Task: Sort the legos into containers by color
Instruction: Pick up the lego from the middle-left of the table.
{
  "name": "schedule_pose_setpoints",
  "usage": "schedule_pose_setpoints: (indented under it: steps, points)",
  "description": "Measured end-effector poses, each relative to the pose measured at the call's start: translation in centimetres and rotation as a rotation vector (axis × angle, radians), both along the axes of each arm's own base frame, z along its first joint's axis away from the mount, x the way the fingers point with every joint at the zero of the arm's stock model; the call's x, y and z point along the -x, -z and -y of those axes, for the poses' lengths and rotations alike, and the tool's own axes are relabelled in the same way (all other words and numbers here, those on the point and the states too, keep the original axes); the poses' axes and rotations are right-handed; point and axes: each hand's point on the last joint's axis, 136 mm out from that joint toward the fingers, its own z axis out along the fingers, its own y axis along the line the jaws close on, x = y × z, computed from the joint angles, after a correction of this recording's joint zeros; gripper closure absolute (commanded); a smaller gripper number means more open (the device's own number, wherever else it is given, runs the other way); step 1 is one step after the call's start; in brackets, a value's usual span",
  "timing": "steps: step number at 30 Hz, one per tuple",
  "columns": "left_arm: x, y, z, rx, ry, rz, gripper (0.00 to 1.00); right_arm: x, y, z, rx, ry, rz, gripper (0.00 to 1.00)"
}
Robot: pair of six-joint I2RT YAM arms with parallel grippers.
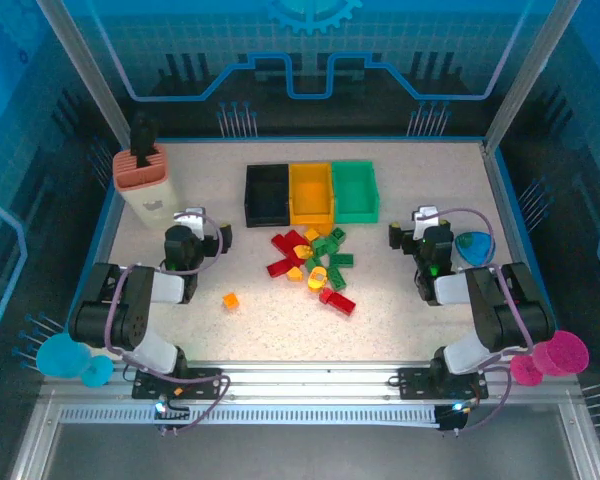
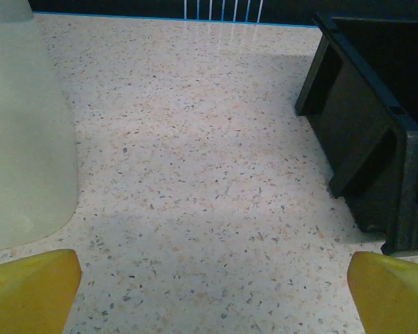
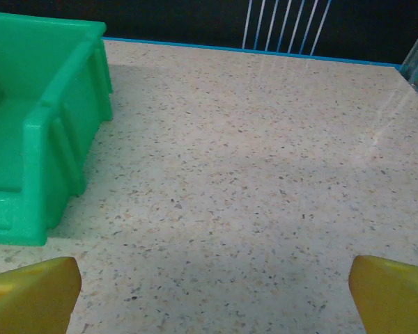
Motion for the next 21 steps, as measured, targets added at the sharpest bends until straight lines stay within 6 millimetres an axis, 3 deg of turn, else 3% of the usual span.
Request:
schedule_pose_setpoints:
  steps: [21]
  points:
    - [0.0, 0.0, 0.0, 0.0, 0.0, 0.0, 0.01, -0.04, 0.03, -0.66, -0.012, -0.036, -0.003, 0.0]
